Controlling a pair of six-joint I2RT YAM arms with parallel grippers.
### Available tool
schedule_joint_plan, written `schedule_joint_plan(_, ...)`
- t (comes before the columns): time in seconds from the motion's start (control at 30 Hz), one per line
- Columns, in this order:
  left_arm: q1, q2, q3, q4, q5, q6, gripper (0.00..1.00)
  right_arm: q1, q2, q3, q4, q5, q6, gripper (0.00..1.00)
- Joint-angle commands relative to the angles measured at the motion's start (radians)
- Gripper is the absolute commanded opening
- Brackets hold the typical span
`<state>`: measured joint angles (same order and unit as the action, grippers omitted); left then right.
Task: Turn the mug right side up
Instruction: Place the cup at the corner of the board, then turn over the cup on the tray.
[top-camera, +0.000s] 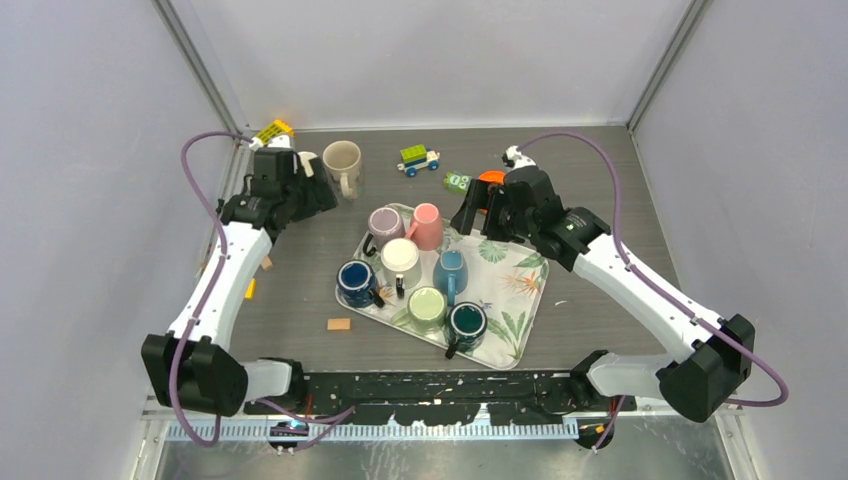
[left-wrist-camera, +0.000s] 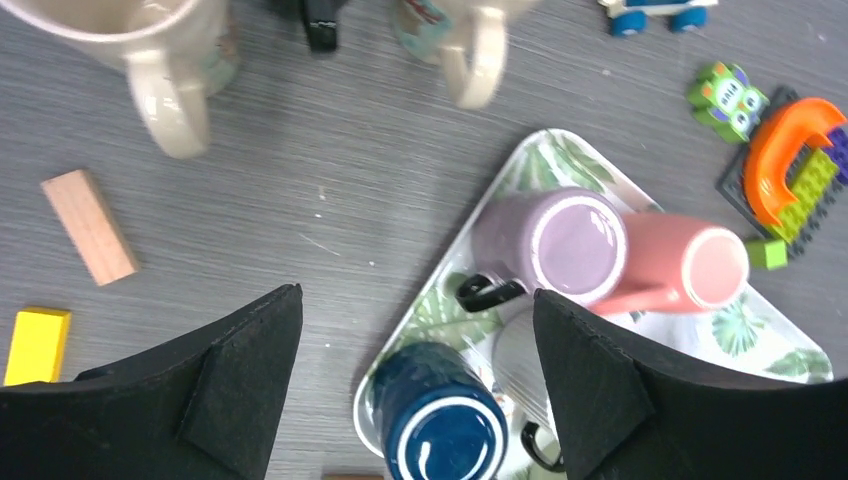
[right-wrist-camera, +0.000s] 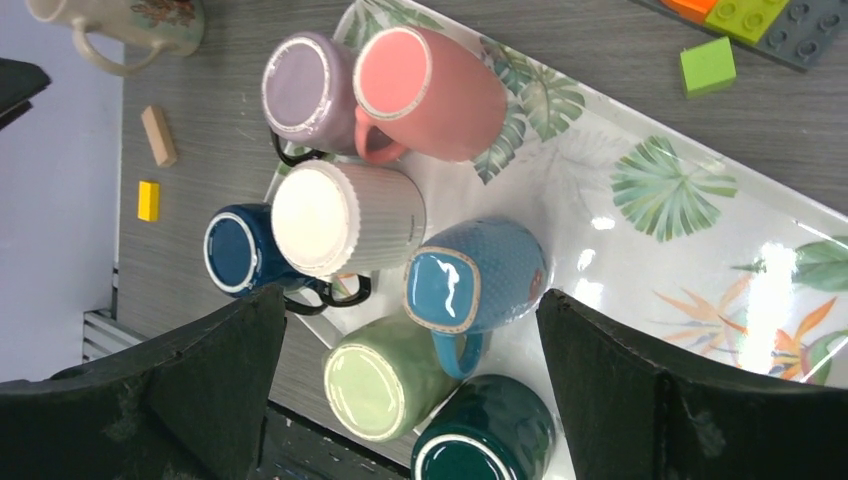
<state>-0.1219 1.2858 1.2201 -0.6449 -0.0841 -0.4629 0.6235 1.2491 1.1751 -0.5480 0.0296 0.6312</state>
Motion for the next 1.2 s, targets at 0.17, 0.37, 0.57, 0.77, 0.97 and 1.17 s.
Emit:
schedule_joint_plan(0.17,-0.156,-0.103,-0.046,0.001,0.073,0.0,0.9,0.095,-0.076,-0.092,-0.047,0.104,0.05,1.0)
schedule_joint_plan(0.37,-0.207,-0.158,-0.12,0.056,0.151,-0.026,0.9,0.238,-0.018,-0.084,-0.121,0.273,0.081,1.0)
schedule_joint_plan(0.57,-0.22,-0.196,-0.154,0.078,0.184,-0.038,0.9,0.259,0.065,-0.085,-0.098,0.296,0.141,0.95)
schedule_joint_plan(0.77,-0.221,-0.221,-0.169,0.094,0.174,-0.039,0.9,0.289,0.139,-0.091,-0.059,0.311,0.183,0.89)
schedule_joint_plan(0.97,-0.22,-0.209,-0.162,0.096,0.176,-0.036,0.9,0.297,0.18,-0.124,-0.036,0.307,0.208,0.78)
schedule_joint_plan(1.17,-0.22,-0.193,-0.156,0.101,0.184,-0.047,0.89,0.293,0.231,-0.126,-0.037,0.334,0.202,0.6)
